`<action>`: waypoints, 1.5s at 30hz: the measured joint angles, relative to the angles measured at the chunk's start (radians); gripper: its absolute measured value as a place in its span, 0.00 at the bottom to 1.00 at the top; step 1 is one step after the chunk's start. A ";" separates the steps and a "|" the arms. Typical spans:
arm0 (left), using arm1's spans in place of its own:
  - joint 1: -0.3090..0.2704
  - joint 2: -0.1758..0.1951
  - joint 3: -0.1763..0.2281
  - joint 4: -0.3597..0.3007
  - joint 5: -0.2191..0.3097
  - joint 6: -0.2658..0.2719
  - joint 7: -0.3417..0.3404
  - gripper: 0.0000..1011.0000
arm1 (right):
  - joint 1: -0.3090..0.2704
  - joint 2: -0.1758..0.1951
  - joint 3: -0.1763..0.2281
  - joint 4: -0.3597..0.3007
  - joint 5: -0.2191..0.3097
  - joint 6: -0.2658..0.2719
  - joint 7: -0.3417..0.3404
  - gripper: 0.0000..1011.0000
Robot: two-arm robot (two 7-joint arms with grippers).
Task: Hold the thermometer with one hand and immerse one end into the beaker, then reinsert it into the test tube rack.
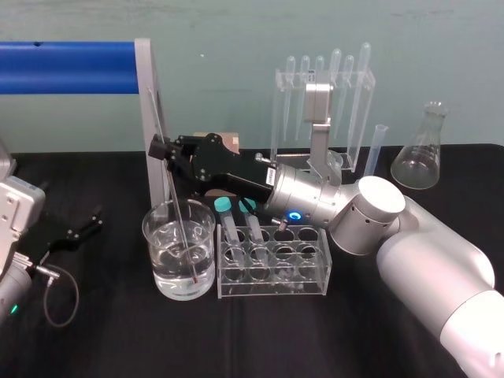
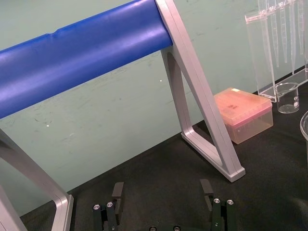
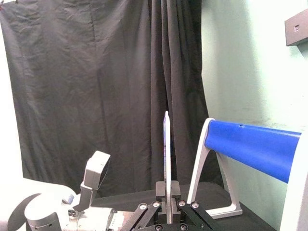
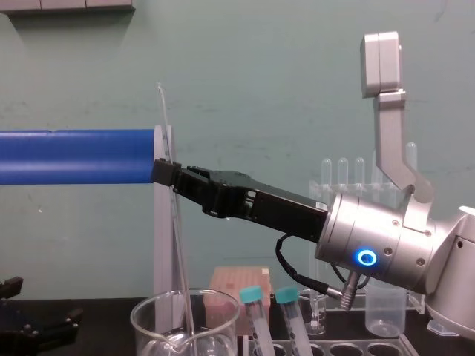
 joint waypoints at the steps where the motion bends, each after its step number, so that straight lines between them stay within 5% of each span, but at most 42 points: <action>1: 0.000 0.000 0.000 0.000 0.000 0.000 0.000 1.00 | -0.001 0.000 0.000 -0.001 0.000 0.000 0.000 0.05; 45: 0.000 0.000 0.000 0.000 0.000 0.000 0.000 1.00 | -0.010 0.009 -0.014 -0.024 -0.003 0.012 -0.024 0.05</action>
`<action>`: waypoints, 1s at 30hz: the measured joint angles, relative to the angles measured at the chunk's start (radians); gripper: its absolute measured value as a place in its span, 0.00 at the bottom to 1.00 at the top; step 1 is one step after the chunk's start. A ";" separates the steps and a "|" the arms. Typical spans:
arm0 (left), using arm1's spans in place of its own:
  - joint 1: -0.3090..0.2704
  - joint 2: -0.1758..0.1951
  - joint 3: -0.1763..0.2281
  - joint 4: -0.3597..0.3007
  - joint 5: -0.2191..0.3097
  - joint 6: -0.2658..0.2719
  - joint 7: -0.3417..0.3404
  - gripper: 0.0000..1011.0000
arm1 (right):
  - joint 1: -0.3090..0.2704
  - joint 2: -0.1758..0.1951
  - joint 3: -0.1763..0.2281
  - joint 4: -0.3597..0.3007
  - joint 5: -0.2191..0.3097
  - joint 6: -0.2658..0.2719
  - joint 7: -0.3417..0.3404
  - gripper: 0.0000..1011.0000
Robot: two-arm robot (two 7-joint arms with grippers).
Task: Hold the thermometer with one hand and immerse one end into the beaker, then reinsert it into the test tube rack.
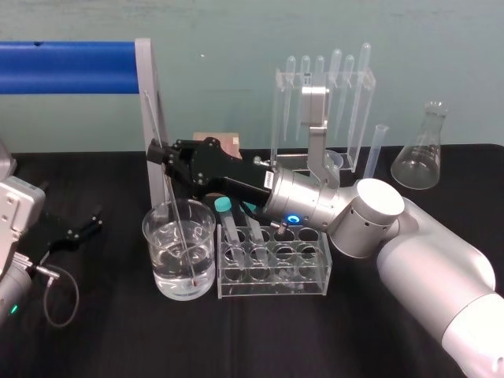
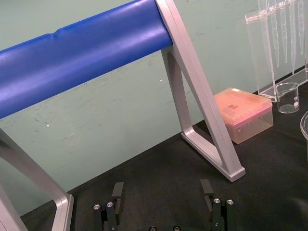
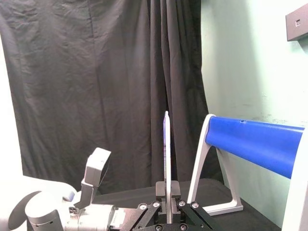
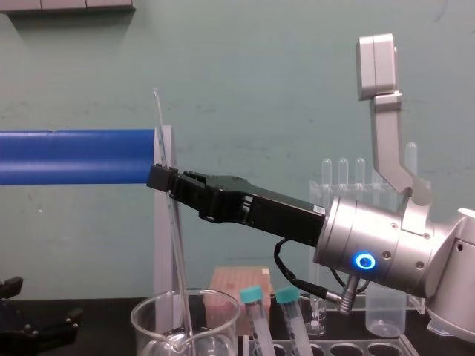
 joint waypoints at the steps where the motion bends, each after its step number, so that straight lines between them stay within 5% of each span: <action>1: 0.000 0.000 0.000 0.000 0.000 0.000 0.000 1.00 | 0.000 0.000 0.000 -0.001 0.000 0.000 0.000 0.05; 30: 0.000 0.000 0.000 0.000 0.000 0.000 0.000 1.00 | 0.003 -0.002 -0.004 0.002 0.000 -0.002 -0.001 0.05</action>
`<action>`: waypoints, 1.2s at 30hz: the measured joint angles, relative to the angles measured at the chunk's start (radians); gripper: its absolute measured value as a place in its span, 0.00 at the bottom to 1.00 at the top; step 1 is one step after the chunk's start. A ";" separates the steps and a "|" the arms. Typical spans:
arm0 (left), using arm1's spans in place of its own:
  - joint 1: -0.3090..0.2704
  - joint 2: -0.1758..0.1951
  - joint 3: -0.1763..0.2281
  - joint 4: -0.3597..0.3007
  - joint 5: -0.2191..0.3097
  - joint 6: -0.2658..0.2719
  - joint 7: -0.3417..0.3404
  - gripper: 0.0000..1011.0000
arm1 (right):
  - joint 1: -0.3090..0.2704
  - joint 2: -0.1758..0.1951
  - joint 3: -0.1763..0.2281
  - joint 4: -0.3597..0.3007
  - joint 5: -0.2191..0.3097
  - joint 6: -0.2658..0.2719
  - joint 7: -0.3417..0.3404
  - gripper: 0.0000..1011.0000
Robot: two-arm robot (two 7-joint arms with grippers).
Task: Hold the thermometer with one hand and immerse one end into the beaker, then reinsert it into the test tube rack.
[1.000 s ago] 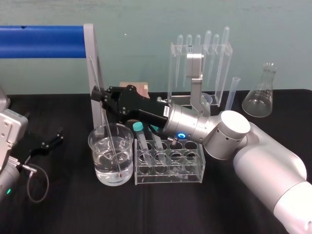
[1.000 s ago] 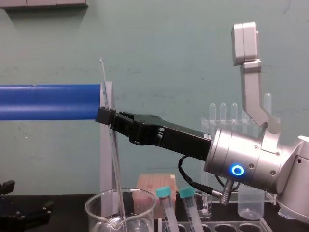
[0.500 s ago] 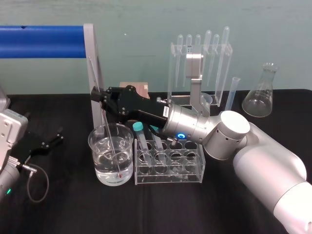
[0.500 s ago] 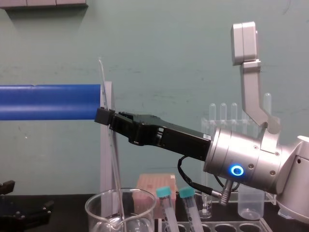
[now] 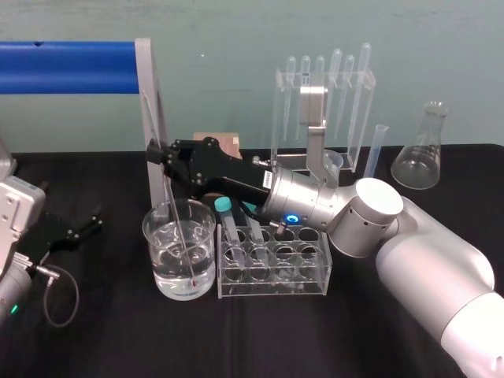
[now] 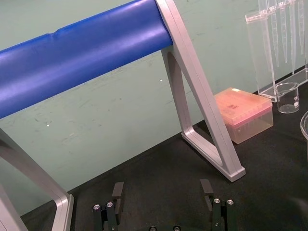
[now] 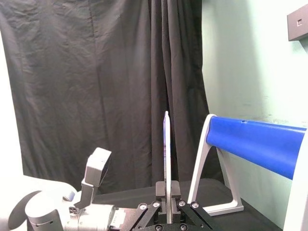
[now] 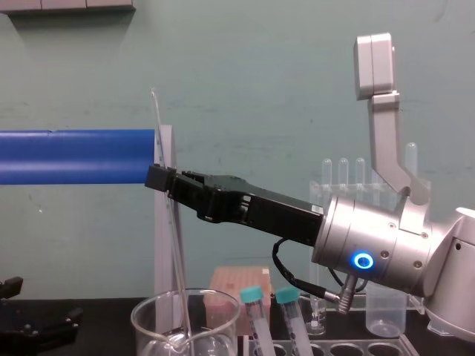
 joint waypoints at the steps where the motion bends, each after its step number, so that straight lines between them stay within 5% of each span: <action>1: 0.000 0.000 0.000 0.000 0.000 0.000 0.000 1.00 | 0.000 0.000 0.000 0.000 0.000 0.000 0.000 0.05; 36: 0.000 0.000 0.000 0.000 0.000 0.000 0.000 1.00 | -0.001 0.000 0.002 0.004 -0.008 -0.007 0.001 0.05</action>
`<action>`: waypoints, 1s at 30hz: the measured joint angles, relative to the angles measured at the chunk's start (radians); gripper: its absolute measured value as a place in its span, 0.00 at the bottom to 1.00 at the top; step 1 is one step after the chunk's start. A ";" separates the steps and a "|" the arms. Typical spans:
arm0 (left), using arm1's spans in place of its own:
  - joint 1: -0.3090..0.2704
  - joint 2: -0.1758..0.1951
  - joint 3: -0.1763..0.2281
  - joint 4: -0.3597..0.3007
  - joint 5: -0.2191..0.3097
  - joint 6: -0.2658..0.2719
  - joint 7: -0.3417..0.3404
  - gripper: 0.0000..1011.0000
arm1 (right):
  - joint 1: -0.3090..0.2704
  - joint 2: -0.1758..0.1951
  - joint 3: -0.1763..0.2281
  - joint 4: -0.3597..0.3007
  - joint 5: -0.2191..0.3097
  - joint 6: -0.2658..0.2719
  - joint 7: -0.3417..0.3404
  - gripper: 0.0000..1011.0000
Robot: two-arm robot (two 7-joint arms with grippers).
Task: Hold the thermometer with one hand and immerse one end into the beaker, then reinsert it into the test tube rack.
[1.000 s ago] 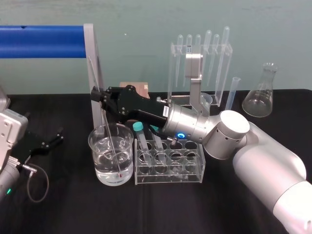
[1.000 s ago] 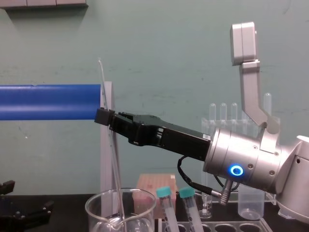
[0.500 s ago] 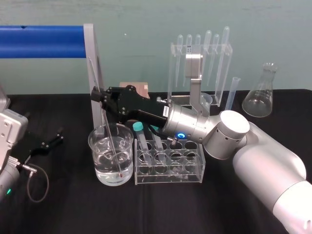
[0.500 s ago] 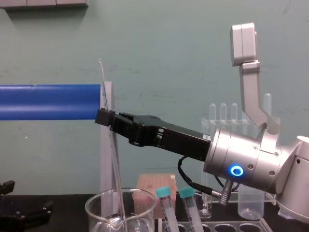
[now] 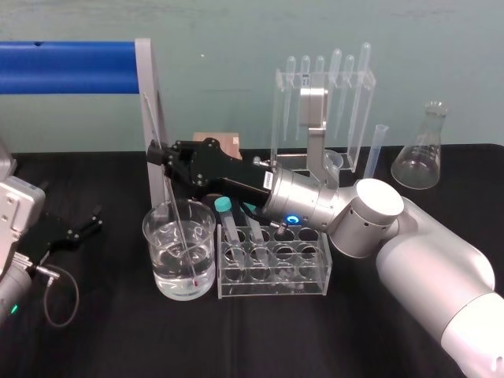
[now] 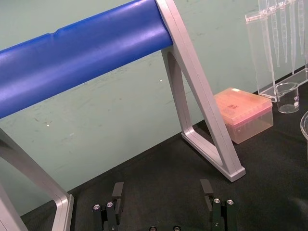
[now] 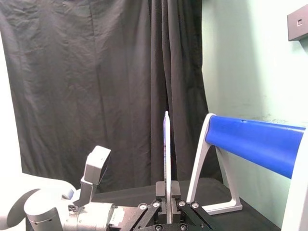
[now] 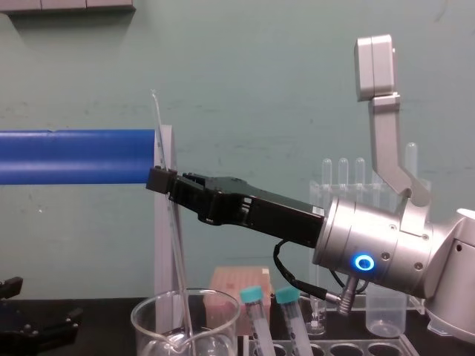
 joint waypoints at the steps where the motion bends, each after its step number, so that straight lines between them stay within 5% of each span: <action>1: 0.000 0.000 0.000 0.000 0.000 0.000 0.000 1.00 | 0.000 0.000 0.000 -0.001 0.000 0.000 0.000 0.05; 24: 0.000 0.000 0.000 0.000 0.000 0.000 0.000 1.00 | -0.007 0.007 -0.003 -0.020 -0.001 0.008 -0.007 0.05; 30: 0.000 0.000 0.000 0.000 0.000 0.000 0.000 1.00 | 0.007 0.029 0.011 -0.093 0.018 0.025 -0.007 0.05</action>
